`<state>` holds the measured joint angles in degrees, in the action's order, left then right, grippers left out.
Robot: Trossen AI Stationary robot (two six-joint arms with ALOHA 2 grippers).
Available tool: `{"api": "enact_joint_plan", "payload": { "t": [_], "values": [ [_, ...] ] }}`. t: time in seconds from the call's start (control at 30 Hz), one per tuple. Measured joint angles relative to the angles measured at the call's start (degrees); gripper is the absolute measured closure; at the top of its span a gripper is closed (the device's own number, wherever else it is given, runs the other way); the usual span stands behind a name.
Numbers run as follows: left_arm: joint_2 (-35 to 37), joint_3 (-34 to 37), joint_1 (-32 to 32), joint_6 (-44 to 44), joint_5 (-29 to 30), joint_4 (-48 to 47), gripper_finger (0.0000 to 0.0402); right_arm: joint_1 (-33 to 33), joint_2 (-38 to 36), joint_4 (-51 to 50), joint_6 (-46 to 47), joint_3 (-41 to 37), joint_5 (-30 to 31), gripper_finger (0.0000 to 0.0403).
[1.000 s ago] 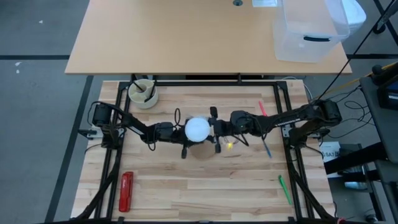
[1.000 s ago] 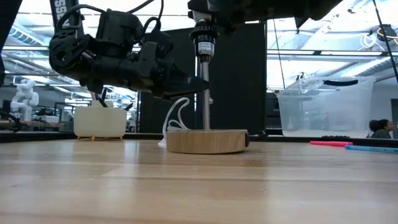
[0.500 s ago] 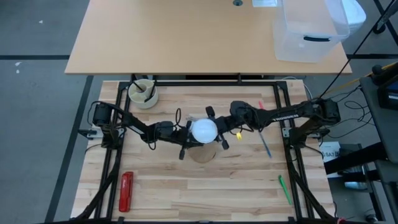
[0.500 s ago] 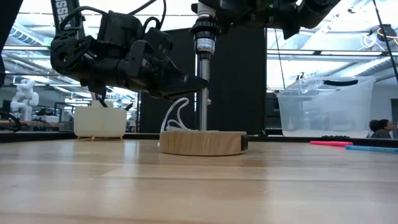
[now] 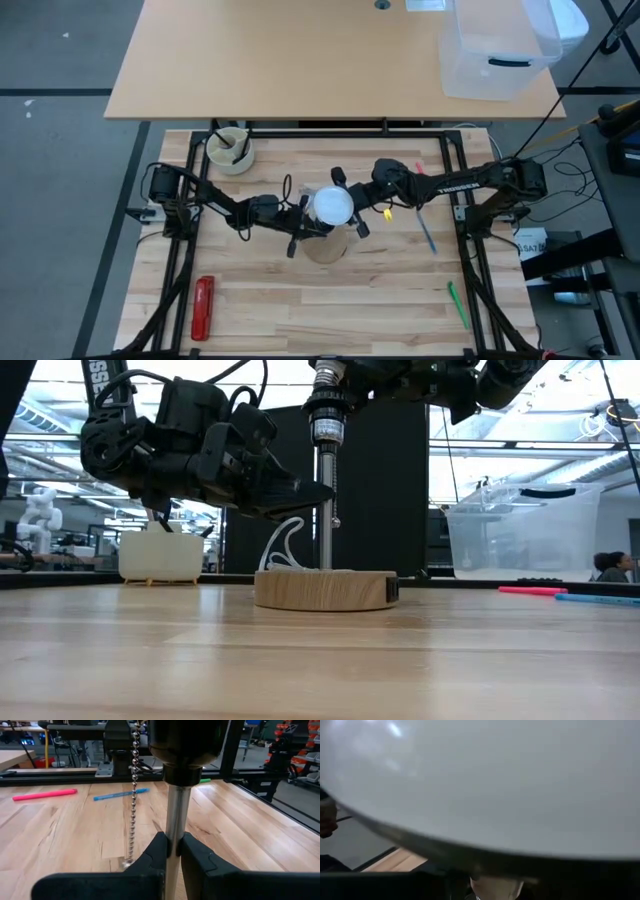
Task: Screw lightbulb
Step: Remove the lightbulb from the desk lamp
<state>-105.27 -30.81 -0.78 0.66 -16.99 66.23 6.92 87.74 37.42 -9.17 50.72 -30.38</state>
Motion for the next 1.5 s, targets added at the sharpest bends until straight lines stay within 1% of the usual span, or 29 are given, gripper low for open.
{"api": "enact_joint_plan", "payload": {
  "t": [0.13,0.23,0.4,0.5,0.57,0.73,0.8,0.9,1.1,1.17,1.33,1.5],
  "values": [
    [0.00,-0.02,-0.33,-0.10,-0.04,-0.26,0.0374,0.18,-0.30,1.55,-0.02,0.01,0.89,0.0250],
    [0.00,-0.02,-0.28,-0.29,0.79,-0.20,0.0374,0.67,-1.18,1.47,-0.63,0.02,3.21,0.0253],
    [0.00,0.00,-0.22,-0.72,1.62,0.09,0.0374,3.07,-3.49,0.84,-1.17,0.04,4.01,0.0250],
    [0.00,0.00,-0.22,-0.99,2.00,0.24,0.0374,4.90,-5.44,-0.93,-0.90,0.08,7.04,0.0253],
    [0.00,0.02,-0.22,-1.29,2.16,0.39,0.0374,6.84,-6.55,-3.61,0.33,0.08,8.25,0.0255],
    [-0.06,0.07,-0.24,-1.55,2.48,1.07,0.0374,10.55,-7.84,-9.76,5.16,0.13,8.49,0.0253],
    [-0.07,0.07,-0.26,-1.62,2.55,1.16,0.0374,11.28,-7.87,-13.65,5.95,0.12,9.61,0.0253],
    [-0.03,0.09,-0.26,-2.16,2.62,1.45,0.0374,12.37,-7.87,-18.66,7.46,0.13,13.52,0.0256],
    [1.62,0.15,-0.48,-5.99,3.30,0.83,0.0374,14.16,-7.87,-29.85,12.91,0.13,14.10,0.0254],
    [2.59,0.15,-0.44,-6.75,4.28,-0.52,0.0362,14.57,-7.87,-35.09,14.64,0.10,14.03,0.0252],
    [6.18,0.11,-0.43,-6.86,4.61,-5.71,0.0309,14.62,-7.87,-45.44,17.99,0.10,13.93,0.0257],
    [8.59,0.09,-0.44,-6.83,4.80,-7.60,0.0287,14.40,-7.87,-52.82,20.48,0.10,13.82,0.0252]
  ]
}}
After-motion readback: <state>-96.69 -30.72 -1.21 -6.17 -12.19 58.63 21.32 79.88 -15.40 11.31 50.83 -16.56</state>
